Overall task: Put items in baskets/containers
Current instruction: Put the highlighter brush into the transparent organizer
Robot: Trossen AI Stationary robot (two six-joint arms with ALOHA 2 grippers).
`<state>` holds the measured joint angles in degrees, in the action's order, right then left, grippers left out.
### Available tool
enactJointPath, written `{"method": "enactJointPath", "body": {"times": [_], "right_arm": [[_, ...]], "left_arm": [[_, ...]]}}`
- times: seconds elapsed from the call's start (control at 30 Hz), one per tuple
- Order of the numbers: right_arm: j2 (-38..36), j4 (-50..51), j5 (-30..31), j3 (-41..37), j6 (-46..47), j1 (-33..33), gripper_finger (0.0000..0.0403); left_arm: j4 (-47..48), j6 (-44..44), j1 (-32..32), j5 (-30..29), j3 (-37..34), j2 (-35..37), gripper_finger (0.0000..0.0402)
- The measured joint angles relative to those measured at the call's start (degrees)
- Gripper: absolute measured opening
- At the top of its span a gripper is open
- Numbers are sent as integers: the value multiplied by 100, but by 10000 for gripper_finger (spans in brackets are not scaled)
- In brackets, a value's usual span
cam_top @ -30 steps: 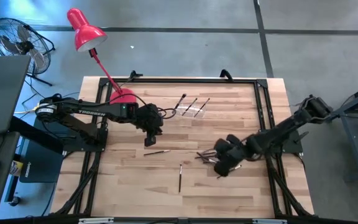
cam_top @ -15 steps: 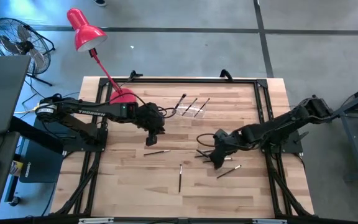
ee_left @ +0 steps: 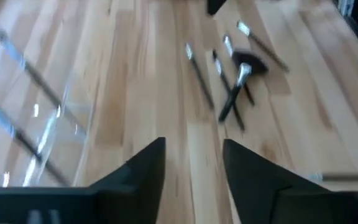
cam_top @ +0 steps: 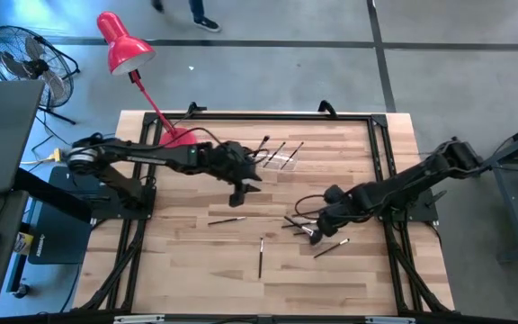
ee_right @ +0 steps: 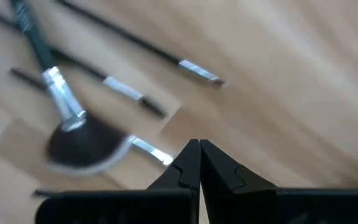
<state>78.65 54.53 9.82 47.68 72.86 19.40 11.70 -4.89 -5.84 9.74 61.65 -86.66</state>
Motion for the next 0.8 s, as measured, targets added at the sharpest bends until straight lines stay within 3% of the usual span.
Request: {"method": "enactJointPath", "body": {"times": [0.1,0.23,0.43,0.6,0.8], "right_arm": [[-152,108,466,-88,160,-156,0],[-562,-119,637,-396,-87,-412,0],[-1629,-741,630,-1249,-464,-717,0],[-2532,-857,604,-1862,-474,-754,0],[-3082,-985,466,-2263,-414,-752,0]], "left_arm": [[442,-151,169,-25,626,-521,189],[962,-794,436,-299,1480,-1290,210],[1344,-1494,712,-588,2244,-2154,213],[1156,-1612,778,-561,2674,-2747,214],[1341,-1753,859,-257,3350,-3427,214]]}}
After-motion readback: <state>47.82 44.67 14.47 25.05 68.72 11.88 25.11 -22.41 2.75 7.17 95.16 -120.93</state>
